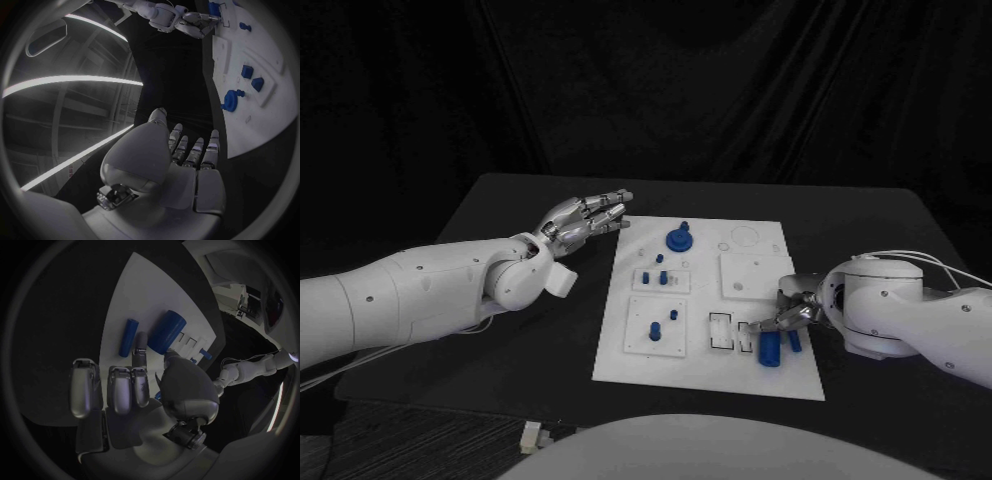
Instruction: Assemble the parts on the task board
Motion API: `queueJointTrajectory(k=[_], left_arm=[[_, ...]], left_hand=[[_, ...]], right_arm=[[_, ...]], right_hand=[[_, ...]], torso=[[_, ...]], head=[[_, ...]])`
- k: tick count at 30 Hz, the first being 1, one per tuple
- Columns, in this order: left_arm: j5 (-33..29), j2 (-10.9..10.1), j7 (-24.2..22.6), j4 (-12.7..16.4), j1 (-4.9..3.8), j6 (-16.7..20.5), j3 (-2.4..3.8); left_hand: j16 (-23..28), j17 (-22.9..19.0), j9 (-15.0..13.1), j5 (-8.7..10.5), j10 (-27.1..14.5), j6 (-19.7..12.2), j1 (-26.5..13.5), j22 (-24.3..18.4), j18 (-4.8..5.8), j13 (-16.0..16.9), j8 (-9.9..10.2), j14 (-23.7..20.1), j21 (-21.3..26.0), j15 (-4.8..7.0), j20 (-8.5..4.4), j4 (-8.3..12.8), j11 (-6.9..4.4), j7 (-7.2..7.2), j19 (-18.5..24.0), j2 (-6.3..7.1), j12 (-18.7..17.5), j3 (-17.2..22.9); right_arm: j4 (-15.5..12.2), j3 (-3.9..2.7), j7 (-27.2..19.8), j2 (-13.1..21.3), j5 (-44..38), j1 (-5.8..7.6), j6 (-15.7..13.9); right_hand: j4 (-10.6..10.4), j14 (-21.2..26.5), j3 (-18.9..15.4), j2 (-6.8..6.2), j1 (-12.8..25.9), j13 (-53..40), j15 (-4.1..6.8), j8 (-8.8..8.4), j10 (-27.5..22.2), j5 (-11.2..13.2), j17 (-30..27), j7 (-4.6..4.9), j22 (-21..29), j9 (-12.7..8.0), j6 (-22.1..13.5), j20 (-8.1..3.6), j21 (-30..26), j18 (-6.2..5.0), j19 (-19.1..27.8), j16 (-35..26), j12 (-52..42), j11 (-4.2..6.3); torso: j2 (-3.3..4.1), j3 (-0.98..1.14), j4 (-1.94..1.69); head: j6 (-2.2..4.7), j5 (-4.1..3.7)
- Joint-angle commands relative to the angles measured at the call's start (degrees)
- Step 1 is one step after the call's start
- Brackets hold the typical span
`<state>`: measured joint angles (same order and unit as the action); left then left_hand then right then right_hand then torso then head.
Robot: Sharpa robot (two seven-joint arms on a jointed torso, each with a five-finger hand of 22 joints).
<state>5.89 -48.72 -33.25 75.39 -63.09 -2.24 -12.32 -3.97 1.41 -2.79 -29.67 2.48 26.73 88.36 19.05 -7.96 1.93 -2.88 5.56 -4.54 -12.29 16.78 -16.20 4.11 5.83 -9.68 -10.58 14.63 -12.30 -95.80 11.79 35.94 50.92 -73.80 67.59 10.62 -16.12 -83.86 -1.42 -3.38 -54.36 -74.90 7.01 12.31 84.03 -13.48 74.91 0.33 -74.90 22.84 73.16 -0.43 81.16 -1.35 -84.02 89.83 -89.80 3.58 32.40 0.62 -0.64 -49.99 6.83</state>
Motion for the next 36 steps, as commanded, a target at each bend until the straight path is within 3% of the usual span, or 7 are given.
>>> queueJointTrajectory(k=[1, 7, 13, 21, 26, 36], left_arm=[[-0.3, 0.1, -0.4, 0.1, 0.09, -0.7, 0.06], [-0.3, 0.3, -0.2, 0.0, 0.12, -0.9, 0.06], [-0.3, 0.3, -0.2, -0.1, 0.16, -1.0, 0.06], [-0.3, 0.2, -0.2, -0.1, 0.21, -0.9, 0.06], [-0.3, 0.3, -0.2, -0.2, 0.24, -1.0, 0.06], [-0.3, 0.4, -0.1, -0.4, 0.29, -1.0, 0.06]], left_hand=[[-0.4, 0.1, -0.1, -0.32, 0.0, 0.0, 0.7, -0.1, 0.66, 0.1, -0.2, 0.3, -0.3, -0.29, 0.09, -0.1, 0.49, 0.24, -0.5, 0.00, 0.3, 0.3], [-0.4, 0.1, -0.1, -0.33, 0.0, 0.0, 0.7, -0.1, 0.68, 0.1, -0.2, 0.3, -0.3, -0.32, 0.09, -0.1, 0.52, 0.25, -0.5, -0.01, 0.3, 0.3], [-0.4, 0.1, -0.1, -0.34, 0.0, 0.0, 0.7, -0.1, 0.70, 0.1, -0.2, 0.3, -0.3, -0.33, 0.09, -0.1, 0.53, 0.27, -0.5, -0.03, 0.2, 0.3], [-0.3, 0.0, -0.1, -0.36, 0.0, 0.0, 0.8, 0.0, 0.72, 0.1, -0.2, 0.3, -0.3, -0.35, 0.10, 0.0, 0.55, 0.28, -0.6, -0.04, 0.2, 0.3], [-0.3, 0.0, 0.0, -0.37, 0.0, 0.0, 0.8, 0.0, 0.73, 0.1, -0.2, 0.3, -0.3, -0.35, 0.10, 0.0, 0.56, 0.29, -0.6, -0.04, 0.2, 0.3], [-0.3, 0.0, 0.0, -0.38, 0.0, 0.0, 0.8, 0.0, 0.74, 0.1, -0.2, 0.3, -0.3, -0.35, 0.10, 0.0, 0.56, 0.29, -0.6, -0.04, 0.2, 0.3]], right_arm=[[0.2, 0.08, 1.1, -0.2, -0.9, -0.40, 0.2], [0.2, 0.08, 1.1, -0.4, 0.2, -0.58, -0.6], [0.1, 0.07, 0.9, -0.2, 1.7, -0.62, -1.9], [-1.6, 0.05, 0.5, 1.2, 3.9, -0.50, -5.1], [-2.9, 0.05, 0.4, 2.0, 5.6, 0.51, -6.4], [-4.2, 0.04, 0.1, 1.7, 9.8, 3.99, -7.5]], right_hand=[[-0.1, -6.1, -0.4, 0.04, -0.6, -15.1, -0.41, -0.40, 6.0, -0.3, 15.1, 0.01, -11.9, 0.2, -0.5, 0.31, -0.3, -1.01, -1.4, 0.2, -0.2, 0.04], [0.0, -6.1, -0.2, 0.47, -1.3, -15.1, -0.46, -0.31, 6.0, -0.9, 15.1, 0.05, -11.7, 1.3, -0.9, 0.38, -0.7, -1.11, -1.2, 0.2, -0.2, 0.00], [1.0, -6.1, 0.3, 0.98, -4.6, -15.1, -0.22, 0.73, 6.0, -7.0, 15.1, -0.34, -11.5, 5.1, -1.4, 0.22, -1.6, -1.29, -0.9, 0.2, -0.2, 0.29], [1.4, -6.1, 0.4, 1.19, -6.0, -15.1, -0.05, 1.73, 6.0, -10.2, 15.1, -0.49, -11.3, 7.6, -2.4, 0.05, -2.5, -1.45, -0.7, 0.2, -0.2, 0.49], [2.0, -6.1, 0.7, 1.12, -7.2, -15.1, 0.05, 2.27, 6.0, -12.8, 15.1, -0.58, -11.2, 9.1, -3.0, -0.05, -2.8, -1.50, -0.6, 0.2, -0.2, 0.59], [2.2, -6.1, 0.8, 1.02, -7.6, -15.1, 0.09, 2.40, 6.0, -13.7, 15.1, -0.61, -11.1, 9.7, -3.3, -0.08, -3.1, -1.56, -0.6, 0.2, -0.2, 0.63]], torso=[[0.00, 0.02, 0.00], [0.00, -0.01, 0.00], [0.01, 0.00, -0.01], [0.00, 0.00, 0.05], [-0.02, 0.00, 0.02], [-0.04, 0.01, 0.01]], head=[[-0.01, -0.08], [-0.01, -0.20], [-0.01, -0.15], [-0.01, 0.08], [-0.01, -0.01], [-0.01, -0.33]])
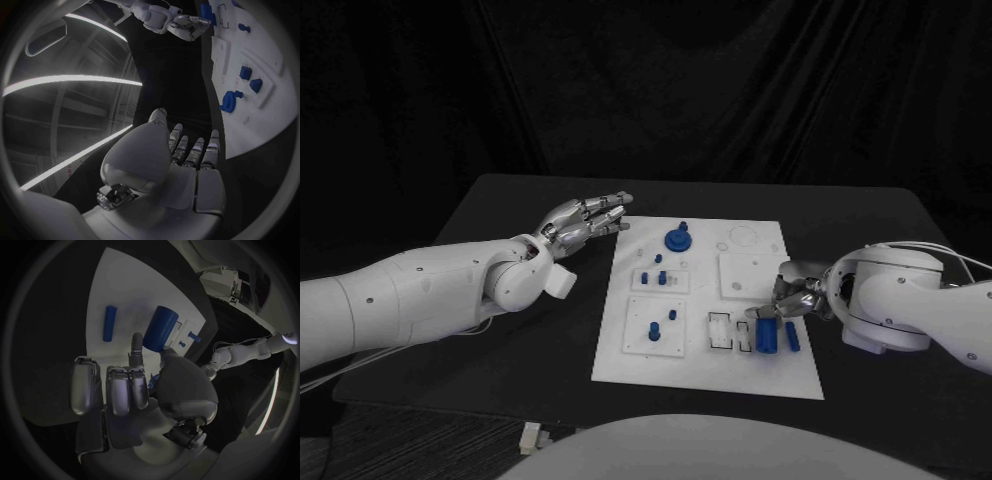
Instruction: Assemble the parts on the task board
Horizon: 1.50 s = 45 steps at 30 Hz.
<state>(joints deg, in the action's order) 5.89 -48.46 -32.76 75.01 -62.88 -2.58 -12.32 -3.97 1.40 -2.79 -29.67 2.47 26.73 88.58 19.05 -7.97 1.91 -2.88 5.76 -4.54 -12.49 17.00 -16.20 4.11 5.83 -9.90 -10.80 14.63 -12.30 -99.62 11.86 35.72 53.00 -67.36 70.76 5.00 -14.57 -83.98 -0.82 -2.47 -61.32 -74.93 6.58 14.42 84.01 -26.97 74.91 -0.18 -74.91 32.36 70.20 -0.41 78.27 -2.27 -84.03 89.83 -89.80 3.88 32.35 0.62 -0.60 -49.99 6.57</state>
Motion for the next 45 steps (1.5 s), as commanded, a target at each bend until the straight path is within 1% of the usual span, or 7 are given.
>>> queueJointTrajectory(k=[1, 6, 12, 24, 35, 41, 45], left_arm=[[-0.3, 0.1, -0.5, 0.0, 0.08, -0.6, 0.06], [-0.3, 0.2, -0.5, 0.0, 0.09, -0.6, 0.06], [-0.3, 0.2, -0.5, 0.1, 0.10, -0.7, 0.06], [-0.3, 0.1, -0.6, 0.1, 0.10, -0.7, 0.06], [-0.3, 0.3, -0.5, 0.1, 0.12, -0.9, 0.06], [-0.3, 0.3, -0.5, 0.0, 0.13, -1.0, 0.06], [-0.3, 0.2, -0.5, 0.1, 0.14, -1.0, 0.06]], left_hand=[[-0.3, 0.1, 0.0, -0.38, 0.0, 0.0, 0.6, 0.0, 0.75, 0.1, -0.2, 0.1, -0.3, -0.14, -0.12, 0.0, 0.56, 0.29, -0.4, 0.18, 0.2, 0.3], [-0.3, 0.1, 0.0, -0.38, 0.0, 0.0, 0.6, 0.0, 0.75, 0.1, -0.2, 0.1, -0.3, -0.14, -0.12, 0.0, 0.56, 0.29, -0.4, 0.18, 0.2, 0.3], [-0.3, 0.1, 0.0, -0.38, 0.0, 0.0, 0.6, 0.0, 0.75, 0.1, -0.2, 0.1, -0.3, -0.14, -0.12, 0.0, 0.56, 0.29, -0.4, 0.18, 0.2, 0.3], [-0.4, 0.1, 0.0, -0.45, 0.0, -0.1, 0.6, 0.0, 0.82, 0.1, -0.2, 0.1, -0.3, -0.16, -0.11, 0.0, 0.58, 0.31, -0.5, 0.20, 0.2, 0.3], [-0.4, 0.1, 0.0, -0.45, 0.0, -0.1, 0.6, 0.0, 0.82, 0.1, -0.2, 0.1, -0.3, -0.16, -0.11, 0.0, 0.58, 0.31, -0.5, 0.20, 0.2, 0.3], [-0.4, 0.1, 0.0, -0.45, 0.0, -0.1, 0.6, 0.0, 0.82, 0.1, -0.2, 0.1, -0.3, -0.16, -0.11, 0.0, 0.58, 0.31, -0.5, 0.20, 0.2, 0.3], [-0.4, 0.1, 0.0, -0.45, 0.0, -0.1, 0.6, 0.0, 0.82, 0.1, -0.2, 0.1, -0.3, -0.16, -0.11, 0.0, 0.58, 0.31, -0.5, 0.20, 0.2, 0.3]], right_arm=[[-0.3, -0.03, 0.3, -0.5, 3.8, 1.08, -1.8], [0.2, -0.04, 0.2, -2.1, 5.3, 1.84, -1.8], [2.2, -0.03, 0.2, -4.8, 6.2, 1.88, -1.8], [6.0, -0.02, 0.3, -9.4, 6.4, -0.07, -1.4], [7.6, -0.02, 0.3, -11.0, 6.0, -1.12, -1.1], [7.7, -0.02, 0.4, -11.1, 5.8, -1.21, -0.6], [7.7, -0.02, 0.5, -11.2, 5.5, -1.23, 0.1]], right_hand=[[0.7, -6.0, 0.2, 0.10, -0.7, -15.1, 0.52, 0.29, 6.0, -0.2, 15.1, -0.11, -11.1, 0.2, -0.3, -0.11, -0.2, -0.66, -0.5, 0.2, -0.2, 0.33], [0.7, -6.0, 0.3, 0.08, -0.8, -15.1, 0.52, 0.30, 6.0, -0.3, 15.1, -0.12, -11.1, 0.3, -0.4, -0.11, -0.2, -0.66, -0.5, 0.2, -0.2, 0.35], [0.8, -6.0, 0.3, 0.02, -0.9, -15.1, 0.53, 0.29, 6.0, -0.3, 15.1, -0.11, -11.2, 0.3, -0.5, -0.11, -0.2, -0.65, -0.6, 0.2, -0.2, 0.34], [0.9, -6.0, 0.3, 0.02, -1.2, -15.1, 0.50, 0.23, 6.0, 0.6, 15.1, 0.02, -11.0, 0.7, -1.0, -0.11, -0.6, -0.73, -0.4, 0.2, -0.2, 0.26], [0.8, -6.0, 0.4, 0.14, -1.4, -15.1, 0.45, 0.16, 6.0, 1.2, 15.1, 0.12, -11.0, 1.0, -1.4, -0.09, -0.8, -0.77, -0.4, 0.2, -0.2, 0.18], [0.4, -6.0, 0.0, -0.02, -1.1, -15.1, 0.32, 0.20, 6.0, 3.0, 15.1, 0.29, -11.0, 1.6, -1.8, 0.01, -0.9, -0.79, -0.3, 0.2, -0.2, 0.04], [-0.3, -6.0, -0.9, -0.41, -0.5, -15.1, 0.22, 0.35, 6.0, 7.2, 15.1, 0.39, -11.0, 2.6, -2.2, 0.13, -1.1, -0.80, -0.4, 0.2, -0.2, -0.07]], torso=[[-0.01, 0.01, 0.00], [0.05, 0.00, -0.01], [0.07, 0.00, -0.06], [0.16, 0.00, -0.09], [0.08, 0.00, -0.05], [0.07, 0.01, -0.04], [0.08, 0.01, -0.04]], head=[[-0.01, 0.01], [-0.01, 0.05], [-0.01, -0.08], [-0.01, -0.03], [-0.01, -0.01], [-0.01, 0.04], [-0.01, 0.19]])
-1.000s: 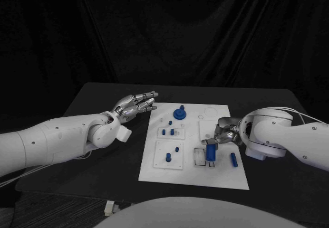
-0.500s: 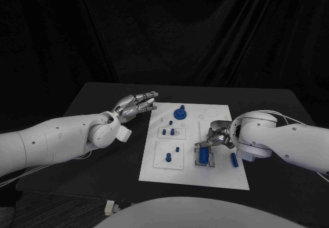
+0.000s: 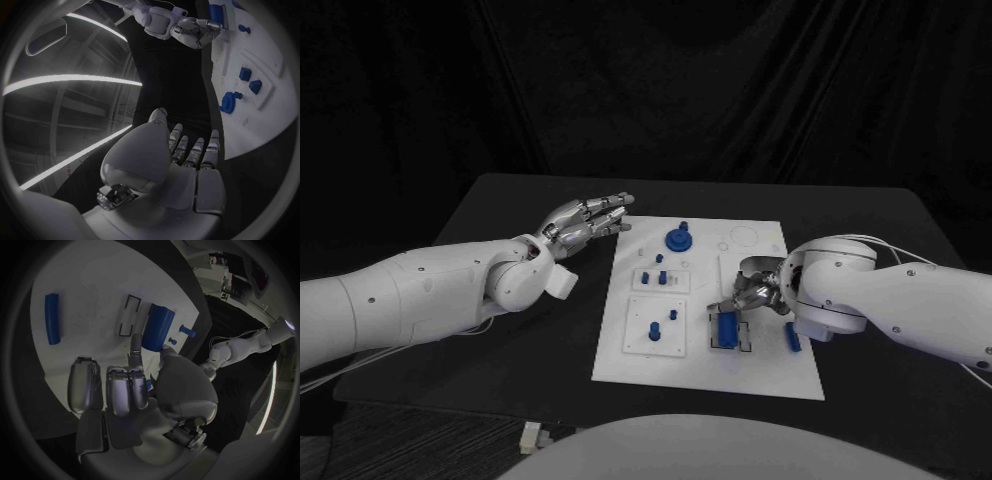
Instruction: Assemble the parts on the task board
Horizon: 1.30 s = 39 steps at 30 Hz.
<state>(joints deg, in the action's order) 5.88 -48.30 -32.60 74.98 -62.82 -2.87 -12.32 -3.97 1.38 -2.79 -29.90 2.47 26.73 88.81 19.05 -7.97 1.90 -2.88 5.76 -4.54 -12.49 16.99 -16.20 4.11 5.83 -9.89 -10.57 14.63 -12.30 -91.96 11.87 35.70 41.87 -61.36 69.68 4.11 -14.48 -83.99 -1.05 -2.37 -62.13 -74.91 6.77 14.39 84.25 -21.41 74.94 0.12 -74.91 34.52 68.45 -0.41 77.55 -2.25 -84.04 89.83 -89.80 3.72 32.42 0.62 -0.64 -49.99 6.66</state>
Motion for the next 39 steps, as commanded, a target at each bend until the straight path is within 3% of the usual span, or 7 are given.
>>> queueJointTrajectory(k=[1, 5, 6, 16, 22, 32, 39], left_arm=[[-0.3, 0.1, -0.7, 0.1, 0.08, -0.7, 0.06], [-0.3, 0.1, -0.6, 0.0, 0.09, -0.7, 0.06], [-0.3, 0.1, -0.6, 0.0, 0.09, -0.7, 0.06], [-0.3, 0.3, -0.6, -0.2, 0.13, -0.8, 0.06], [-0.3, 0.2, -0.6, -0.2, 0.15, -0.8, 0.06], [-0.3, 0.3, -0.5, -0.2, 0.18, -1.0, 0.06], [-0.3, 0.1, -0.5, -0.1, 0.19, -0.8, 0.06]], left_hand=[[-0.4, 0.1, 0.0, -0.21, 0.0, -0.1, 0.4, 0.0, 0.82, 0.1, -0.2, 0.1, -0.3, -0.17, -0.11, 0.0, 0.58, 0.30, -0.5, -0.03, 0.2, 0.3], [-0.4, 0.1, 0.0, -0.25, 0.0, -0.1, 0.5, 0.0, 0.93, 0.1, -0.2, 0.1, -0.4, -0.23, -0.11, 0.0, 0.63, 0.33, -0.6, -0.06, 0.1, 0.4], [-0.4, 0.1, 0.0, -0.25, 0.0, -0.1, 0.5, 0.0, 0.93, 0.1, -0.2, 0.1, -0.4, -0.23, -0.11, 0.0, 0.63, 0.33, -0.6, -0.06, 0.1, 0.4], [-0.4, 0.1, 0.0, -0.25, 0.0, -0.1, 0.5, 0.0, 0.93, 0.1, -0.2, 0.1, -0.4, -0.23, -0.11, 0.0, 0.63, 0.33, -0.6, -0.06, 0.1, 0.4], [-0.4, 0.1, 0.0, -0.25, 0.0, -0.1, 0.5, 0.0, 0.98, 0.1, -0.2, 0.1, -0.4, -0.27, -0.11, 0.0, 0.63, 0.34, -0.6, -0.06, 0.1, 0.4], [-0.4, 0.1, 0.0, -0.25, 0.0, -0.1, 0.5, 0.0, 1.00, 0.1, -0.2, 0.1, -0.4, -0.29, -0.11, 0.0, 0.63, 0.34, -0.7, -0.04, 0.1, 0.4], [-0.4, 0.1, 0.0, -0.25, 0.0, -0.1, 0.5, 0.0, 1.00, 0.1, -0.2, 0.1, -0.4, -0.29, -0.11, 0.0, 0.63, 0.34, -0.7, -0.04, 0.1, 0.4]], right_arm=[[0.0, -0.03, 0.5, -0.1, -0.6, -0.16, 1.0], [0.0, -0.03, 0.6, -0.1, -0.8, -0.16, 1.4], [0.0, -0.03, 0.6, -0.2, -0.9, -0.17, 1.5], [0.0, -0.03, 0.7, -0.1, -1.3, -0.18, 1.6], [0.0, -0.03, 0.8, 0.0, -1.4, -0.19, 1.6], [-0.4, -0.03, 0.7, 0.9, -2.6, -0.18, 0.9], [-2.6, -0.04, 0.0, 3.9, -4.6, 0.19, -3.6]], right_hand=[[-0.5, -6.0, -0.9, -0.59, 0.4, -15.1, 0.02, 0.41, 5.7, 2.7, 15.1, 0.10, -11.0, 0.6, -0.5, 0.15, -0.4, -0.82, -0.4, 0.2, -0.2, 0.08], [-1.3, -6.0, -1.6, -0.94, 0.9, -15.1, -0.03, 0.45, 5.7, 6.4, 15.1, 0.17, -11.0, 1.2, -0.7, 0.20, -0.5, -0.84, -0.4, 0.2, -0.2, 0.02], [-1.9, -6.0, -2.1, -1.33, 1.7, -15.1, -0.07, 0.45, 5.7, 9.7, 15.1, 0.22, -11.0, 1.5, -0.7, 0.23, -0.6, -0.84, -0.4, 0.2, -0.2, -0.03], [-2.3, -6.0, -2.2, -2.05, 5.1, -15.1, -0.16, 0.35, 5.7, 15.8, 15.1, 0.33, -10.9, 2.6, -1.0, 0.32, -0.8, -0.87, -0.4, 0.2, -0.2, -0.13], [-2.3, -6.0, -2.0, -1.88, 7.3, -15.1, -0.19, 0.23, 5.7, 16.2, 15.1, 0.38, -10.8, 2.9, -1.1, 0.35, -1.2, -0.93, -0.3, 0.2, -0.2, -0.17], [-2.5, -6.0, -2.3, -3.98, 11.3, -15.1, -0.22, 0.02, 5.7, 18.4, 15.1, 0.42, -10.8, 3.4, -1.2, 0.38, -1.5, -0.99, -0.2, 0.2, -0.2, -0.21], [-2.5, -6.0, -5.8, -4.41, 15.1, -15.1, -0.18, -0.14, 5.7, 18.4, 15.1, 0.40, -10.8, 3.9, -1.2, 0.33, -1.4, -0.95, -0.4, 0.2, -0.2, -0.17]], torso=[[0.01, 0.01, 0.01], [-0.02, 0.01, 0.00], [-0.02, 0.00, 0.00], [0.00, 0.01, -0.02], [-0.01, 0.00, 0.01], [-0.05, 0.01, 0.00], [-0.02, 0.01, 0.01]], head=[[-0.01, 0.13], [-0.01, 0.01], [-0.01, -0.01], [-0.01, -0.01], [-0.01, 0.08], [-0.01, 0.11], [-0.01, 0.20]])
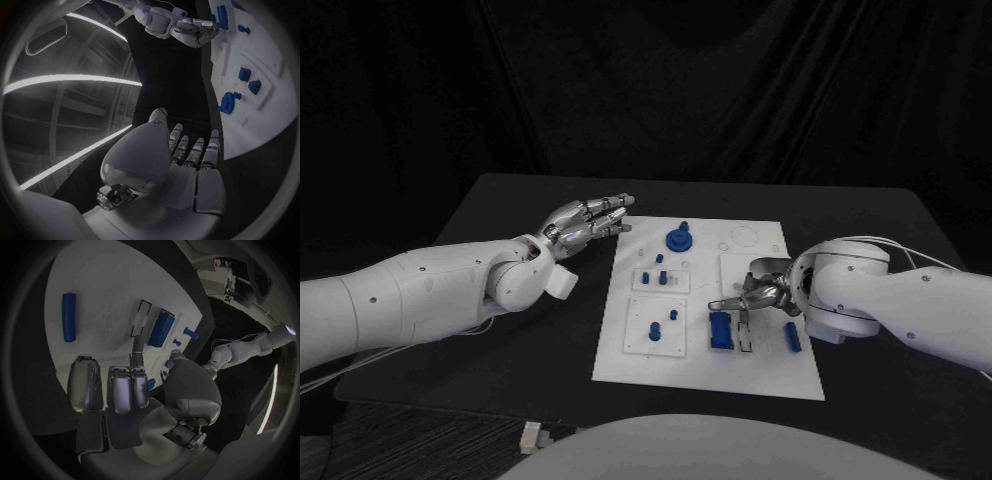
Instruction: Assemble the parts on the task board
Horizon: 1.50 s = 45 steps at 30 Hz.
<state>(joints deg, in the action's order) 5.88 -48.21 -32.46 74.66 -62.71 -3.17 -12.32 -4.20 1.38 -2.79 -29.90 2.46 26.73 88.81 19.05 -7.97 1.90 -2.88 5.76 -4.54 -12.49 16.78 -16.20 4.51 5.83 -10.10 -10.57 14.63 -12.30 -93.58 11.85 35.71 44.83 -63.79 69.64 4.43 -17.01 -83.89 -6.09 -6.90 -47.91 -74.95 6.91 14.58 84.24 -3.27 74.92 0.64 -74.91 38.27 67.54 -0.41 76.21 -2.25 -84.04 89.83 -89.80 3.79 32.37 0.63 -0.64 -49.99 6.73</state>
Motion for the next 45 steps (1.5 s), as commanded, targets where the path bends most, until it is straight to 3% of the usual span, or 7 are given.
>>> queueJointTrajectory(k=[1, 6, 10, 12, 19, 27, 45], left_arm=[[-0.3, -0.1, -0.7, 0.2, 0.08, -0.5, 0.06], [-0.3, -0.2, -0.7, 0.3, 0.08, -0.3, 0.06], [-0.3, -0.3, -0.8, 0.3, 0.08, -0.3, 0.06], [-0.3, -0.3, -0.8, 0.3, 0.08, -0.2, 0.06], [-0.3, -0.2, -0.8, 0.3, 0.09, -0.2, 0.06], [-0.3, -0.1, -0.8, 0.3, 0.09, -0.1, 0.06], [-0.3, -0.1, -0.7, 0.2, 0.11, -0.4, 0.06]], left_hand=[[-0.2, 0.1, 0.0, -0.26, 0.0, -0.1, 0.5, 0.0, 1.00, 0.1, -0.2, 0.1, -0.4, -0.29, 0.10, 0.0, 0.22, 0.34, -0.5, -0.04, 0.1, 0.4], [-0.3, 0.1, -0.1, -0.29, 0.0, 0.0, 0.5, 0.0, 1.05, 0.1, -0.2, 0.2, -0.4, -0.33, 0.10, 0.0, 0.23, 0.35, -0.5, 0.03, 0.2, 0.4], [-0.3, 0.1, -0.1, -0.29, 0.0, 0.0, 0.5, 0.0, 1.05, 0.1, -0.2, 0.2, -0.4, -0.33, 0.10, 0.0, 0.23, 0.35, -0.5, 0.03, 0.2, 0.4], [-0.3, 0.1, -0.1, -0.29, 0.0, 0.0, 0.5, 0.0, 1.05, 0.1, -0.2, 0.2, -0.4, -0.33, 0.10, 0.0, 0.23, 0.35, -0.5, 0.03, 0.2, 0.4], [-0.3, 0.1, -0.1, -0.33, 0.0, 0.2, 0.5, 0.0, 1.09, 0.1, -0.2, 0.2, -0.4, -0.34, 0.09, 0.0, 0.24, 0.35, -0.6, 0.07, 0.3, 0.3], [-0.3, 0.1, -0.1, -0.33, 0.0, 0.2, 0.5, 0.0, 1.09, 0.1, -0.2, 0.2, -0.4, -0.34, 0.09, 0.0, 0.24, 0.35, -0.6, 0.07, 0.3, 0.3], [-0.3, 0.1, -0.1, -0.40, 0.1, 0.2, 0.5, 0.0, 1.15, 0.1, -0.3, 0.3, -0.5, -0.37, 0.09, 0.0, 0.28, 0.37, -0.7, 0.10, 0.4, 0.3]], right_arm=[[-1.6, -0.03, -0.4, 1.7, -2.4, 0.42, -5.5], [-5.5, -0.03, -4.7, 6.2, -3.0, 1.63, -14.8], [-8.2, -0.03, -5.7, 9.8, -5.0, 2.15, -18.7], [-9.4, -0.03, -4.7, 11.9, -7.5, 2.36, -18.2], [-9.3, 0.00, -2.0, 15.4, -15.6, 2.37, -11.2], [-7.9, 0.03, -0.4, 16.4, -21.6, 0.72, -4.3], [-6.8, 0.04, 0.5, 14.3, -20.6, -0.70, -0.5]], right_hand=[[0.0, -6.1, -1.2, 0.25, 1.3, -15.1, -0.31, -0.27, 5.8, 0.2, 15.1, -0.15, -11.0, 0.2, -0.2, 0.32, 0.3, -0.86, -0.5, 0.2, -0.2, -0.23], [0.4, -6.1, -1.2, 1.97, -1.1, -15.1, -0.86, -3.25, 5.8, -1.9, 15.1, 1.01, -11.5, -1.1, -5.2, 0.63, 2.0, -0.43, -1.3, 0.2, -0.2, -1.10], [1.7, -6.1, 0.6, 4.13, -10.5, -15.1, -1.79, -4.52, 5.8, -17.2, 15.1, 1.81, -12.4, -3.1, -5.7, 1.45, 5.1, 0.21, -2.5, 0.2, -0.2, -2.15], [1.1, -6.1, -0.1, 4.15, -11.2, -15.1, -1.79, -4.10, 5.8, -20.8, 15.1, 1.60, -12.4, -3.5, -4.4, 1.61, 5.3, 0.22, -2.5, 0.2, -0.2, -2.00], [1.0, -6.1, -1.4, 3.64, -13.1, -15.1, -1.46, -3.06, 5.8, -19.7, 15.1, 1.06, -12.3, -3.4, -2.6, 1.46, 5.1, 0.12, -2.3, 0.2, -0.2, -1.54], [2.0, -6.1, -2.1, 4.23, -17.0, -15.1, -0.58, 0.47, 5.8, -25.3, 15.1, -0.14, -12.2, -0.2, -0.9, 0.67, 5.0, 0.07, -2.2, 0.2, -0.2, -0.54], [0.7, -6.1, -4.5, 6.63, -15.4, -15.1, 0.34, -1.90, 5.8, -17.7, 14.8, -0.88, -12.5, -3.0, 3.1, -0.29, 5.9, 0.31, -2.6, 0.1, -0.2, 0.15]], torso=[[0.04, 0.00, 0.01], [0.02, 0.00, 0.02], [-0.03, 0.01, 0.05], [-0.02, 0.02, 0.02], [0.02, 0.00, -0.01], [-0.09, -0.04, 0.03], [-0.02, -0.02, -0.03]], head=[[-0.01, 0.20], [-0.01, 0.07], [-0.01, 0.24], [-0.01, 0.10], [-0.01, -0.37], [-0.01, -0.77], [-0.01, -0.69]])
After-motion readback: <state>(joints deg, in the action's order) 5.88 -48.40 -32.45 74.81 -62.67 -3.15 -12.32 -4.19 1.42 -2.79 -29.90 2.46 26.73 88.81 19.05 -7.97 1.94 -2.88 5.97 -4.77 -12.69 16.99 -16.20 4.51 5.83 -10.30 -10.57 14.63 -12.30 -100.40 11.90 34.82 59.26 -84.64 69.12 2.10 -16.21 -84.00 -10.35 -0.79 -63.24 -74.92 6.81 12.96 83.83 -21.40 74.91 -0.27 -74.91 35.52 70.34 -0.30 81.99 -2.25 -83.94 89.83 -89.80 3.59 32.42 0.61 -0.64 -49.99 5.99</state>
